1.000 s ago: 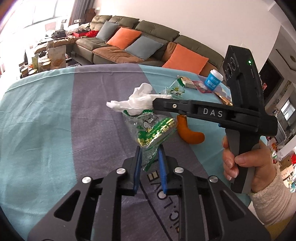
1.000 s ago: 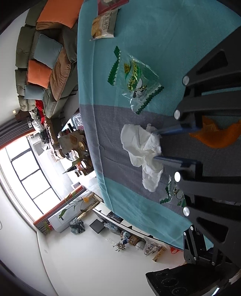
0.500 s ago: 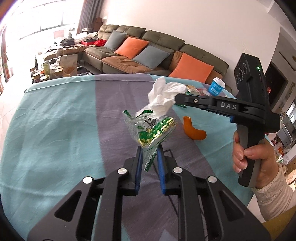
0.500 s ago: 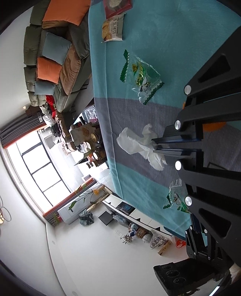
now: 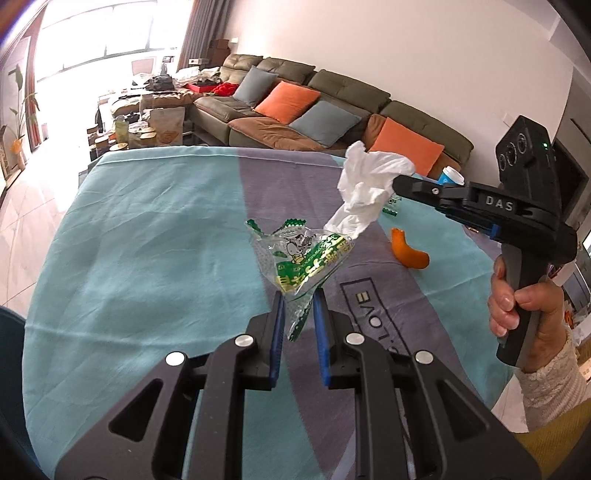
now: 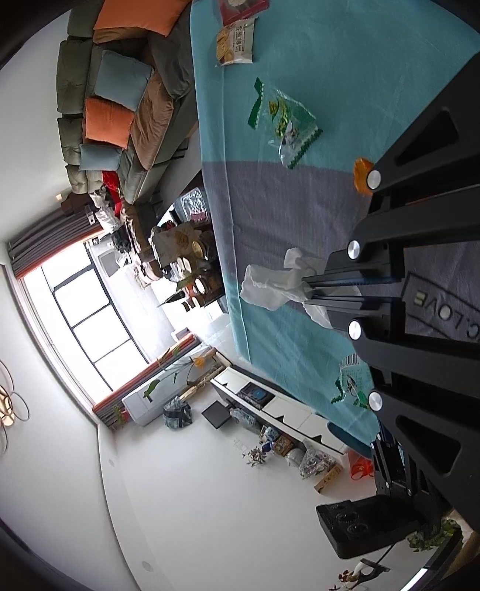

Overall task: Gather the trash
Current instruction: 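Carry the plastic bag and tissue over the teal bin and open both tools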

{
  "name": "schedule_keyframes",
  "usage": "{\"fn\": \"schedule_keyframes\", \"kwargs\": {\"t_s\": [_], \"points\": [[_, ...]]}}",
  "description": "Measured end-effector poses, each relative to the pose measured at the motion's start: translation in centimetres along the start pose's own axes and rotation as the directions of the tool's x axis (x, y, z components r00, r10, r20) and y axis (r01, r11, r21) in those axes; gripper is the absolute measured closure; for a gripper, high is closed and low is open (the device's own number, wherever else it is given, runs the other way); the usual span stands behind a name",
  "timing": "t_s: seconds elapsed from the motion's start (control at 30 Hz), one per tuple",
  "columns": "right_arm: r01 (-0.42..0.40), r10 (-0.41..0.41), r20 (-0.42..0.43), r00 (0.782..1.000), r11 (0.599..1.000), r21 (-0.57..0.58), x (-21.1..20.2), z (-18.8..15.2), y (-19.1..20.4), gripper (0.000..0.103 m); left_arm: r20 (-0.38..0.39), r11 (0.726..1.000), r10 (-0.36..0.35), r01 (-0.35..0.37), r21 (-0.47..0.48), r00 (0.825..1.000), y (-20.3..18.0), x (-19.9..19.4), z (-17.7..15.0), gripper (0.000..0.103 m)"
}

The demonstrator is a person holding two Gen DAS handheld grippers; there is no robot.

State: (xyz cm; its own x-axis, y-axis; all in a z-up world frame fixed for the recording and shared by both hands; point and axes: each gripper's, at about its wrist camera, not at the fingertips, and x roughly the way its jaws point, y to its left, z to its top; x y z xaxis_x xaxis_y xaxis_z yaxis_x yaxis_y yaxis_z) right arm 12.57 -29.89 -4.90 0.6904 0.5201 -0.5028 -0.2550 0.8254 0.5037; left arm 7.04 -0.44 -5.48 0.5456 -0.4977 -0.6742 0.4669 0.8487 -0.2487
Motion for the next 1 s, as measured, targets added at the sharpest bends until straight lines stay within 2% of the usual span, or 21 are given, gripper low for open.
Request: {"fn": "schedule_keyframes", "kwargs": {"t_s": [0.4,1.0], "points": [[-0.087,0.087,-0.001,0.996,0.996,-0.017,0.2,-0.3,2.9,0.099,0.025,0.998,0.051,-0.051,-0.022,0.998,1.7,-2.6,-0.6,0.087],[-0.205,0.199,-0.079,0.977,0.976,-0.070,2.9,-1.4,8.6,0.099,0.088,0.985,0.132,-0.121,-0.123,0.987,6.1,-7.3,-2.0,0.087]]}}
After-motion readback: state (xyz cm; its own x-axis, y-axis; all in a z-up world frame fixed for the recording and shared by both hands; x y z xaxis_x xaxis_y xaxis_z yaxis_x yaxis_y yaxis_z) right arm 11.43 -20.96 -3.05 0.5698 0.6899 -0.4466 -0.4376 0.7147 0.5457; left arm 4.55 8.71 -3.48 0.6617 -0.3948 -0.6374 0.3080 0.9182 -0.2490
